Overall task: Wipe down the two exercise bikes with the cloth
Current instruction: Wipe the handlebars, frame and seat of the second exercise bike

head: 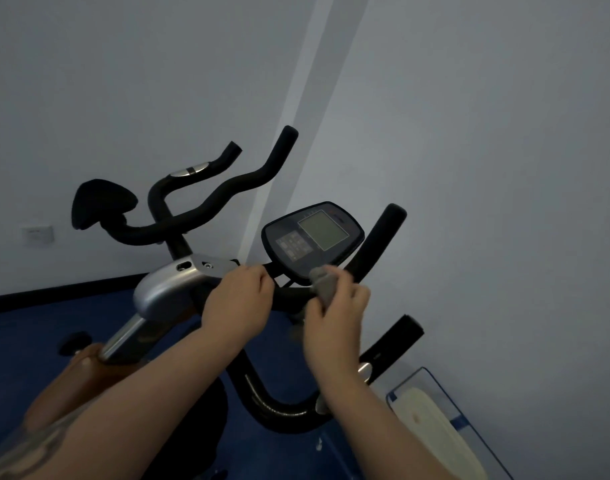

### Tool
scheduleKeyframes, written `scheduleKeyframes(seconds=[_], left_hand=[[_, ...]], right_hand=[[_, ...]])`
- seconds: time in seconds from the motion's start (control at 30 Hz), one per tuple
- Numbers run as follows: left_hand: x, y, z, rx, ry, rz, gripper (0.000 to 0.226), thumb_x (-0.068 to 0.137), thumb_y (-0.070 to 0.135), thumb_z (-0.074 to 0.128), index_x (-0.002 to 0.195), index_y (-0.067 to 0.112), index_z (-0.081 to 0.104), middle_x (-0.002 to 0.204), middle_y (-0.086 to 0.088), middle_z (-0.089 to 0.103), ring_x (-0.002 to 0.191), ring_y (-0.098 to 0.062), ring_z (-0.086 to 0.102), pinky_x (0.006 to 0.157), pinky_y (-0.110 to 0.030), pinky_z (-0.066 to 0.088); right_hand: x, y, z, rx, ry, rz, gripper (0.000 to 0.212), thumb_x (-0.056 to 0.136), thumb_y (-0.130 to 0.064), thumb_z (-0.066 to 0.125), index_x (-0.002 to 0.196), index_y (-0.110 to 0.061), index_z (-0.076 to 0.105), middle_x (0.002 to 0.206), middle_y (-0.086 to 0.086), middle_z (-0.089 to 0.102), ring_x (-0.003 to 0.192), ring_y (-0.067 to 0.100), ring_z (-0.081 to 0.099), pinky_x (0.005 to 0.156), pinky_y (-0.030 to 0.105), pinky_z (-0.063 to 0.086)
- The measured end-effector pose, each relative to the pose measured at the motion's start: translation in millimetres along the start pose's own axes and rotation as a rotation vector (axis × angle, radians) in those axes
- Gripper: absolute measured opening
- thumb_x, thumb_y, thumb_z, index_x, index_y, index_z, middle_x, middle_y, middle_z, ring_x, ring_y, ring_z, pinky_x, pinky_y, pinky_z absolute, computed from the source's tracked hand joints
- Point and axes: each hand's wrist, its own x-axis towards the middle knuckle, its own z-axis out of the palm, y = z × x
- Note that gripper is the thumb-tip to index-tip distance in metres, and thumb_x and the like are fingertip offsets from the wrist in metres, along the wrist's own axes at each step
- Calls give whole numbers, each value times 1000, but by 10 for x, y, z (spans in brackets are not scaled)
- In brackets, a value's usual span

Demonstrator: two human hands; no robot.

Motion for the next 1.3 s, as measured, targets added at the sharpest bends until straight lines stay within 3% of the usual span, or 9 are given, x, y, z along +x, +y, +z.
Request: scheduleKeyframes(seconds=[0.07, 0.23, 0.4, 0.6, 0.77, 0.87, 0.97, 1.17, 1.3], left_hand=[[-5, 16, -9, -55, 15, 2, 27, 99, 25, 39, 84, 15, 60, 83, -1, 58, 77, -17, 55, 73, -44, 48], [-14, 23, -26, -93, 31, 22, 33, 98, 26, 37, 82, 14, 63, 85, -1, 61, 79, -18, 57, 76, -45, 49], [-50, 75, -42, -134, 59, 113, 40, 98, 35, 36, 76, 15, 62, 75, -1, 61, 72, -16, 56, 69, -39, 47], [-69, 89, -34, -147, 48, 117, 37, 96, 35, 40, 78, 14, 65, 73, -1, 63, 71, -15, 57, 65, -39, 47], [-58, 59, -30, -166, 32, 107, 36, 96, 35, 40, 78, 16, 65, 74, 1, 63, 72, -12, 56, 66, -40, 48], [-50, 49, -28, -151, 24, 106, 36, 97, 36, 39, 79, 19, 65, 76, 3, 62, 73, -10, 55, 66, -37, 47], [-41, 53, -21, -132, 15, 98, 35, 96, 36, 38, 79, 20, 63, 76, 4, 61, 75, -10, 54, 67, -36, 46], [-38, 32, -19, -116, 5, 109, 34, 96, 36, 37, 80, 20, 63, 76, 5, 61, 77, -9, 54, 68, -38, 48], [-30, 51, -17, -141, -5, 87, 35, 95, 39, 37, 79, 21, 63, 76, 6, 61, 76, -7, 54, 67, -36, 47]], right_hand=[[8, 12, -18, -9, -81, -100, 41, 85, -2, 54, 116, -29, 57, 112, -4, 38, 89, 0, 50, 77, 7, 42], [321, 44, -201, -178, 141, -6, 43, 90, -5, 54, 129, -25, 54, 117, 0, 36, 102, 19, 51, 76, 27, 48], [144, 40, -179, -191, -127, -129, 44, 89, -3, 50, 125, -27, 58, 113, -2, 38, 100, 18, 52, 85, 32, 49], [881, -192, -723, -91, 511, -201, 68, 86, -7, 60, 144, -36, 36, 115, -8, 33, 110, 16, 46, 73, 14, 37], [768, -80, -205, 235, 462, 184, 47, 95, -17, 57, 139, -25, 43, 125, 5, 38, 114, 26, 51, 88, 21, 43], [604, -81, -55, 145, 443, 23, 50, 89, 0, 57, 131, -25, 45, 117, -2, 37, 113, 20, 46, 79, 11, 39], [934, -147, -324, 85, 642, -95, 40, 84, 5, 56, 117, -19, 54, 111, -4, 37, 106, 21, 48, 78, 4, 32], [621, 92, -174, -297, 163, -140, 33, 84, 2, 56, 102, -23, 66, 110, 0, 41, 103, 23, 47, 74, 26, 43], [958, -26, -530, -62, 459, -189, 31, 86, -1, 58, 104, -25, 67, 106, -4, 38, 97, 19, 51, 77, 4, 38]])
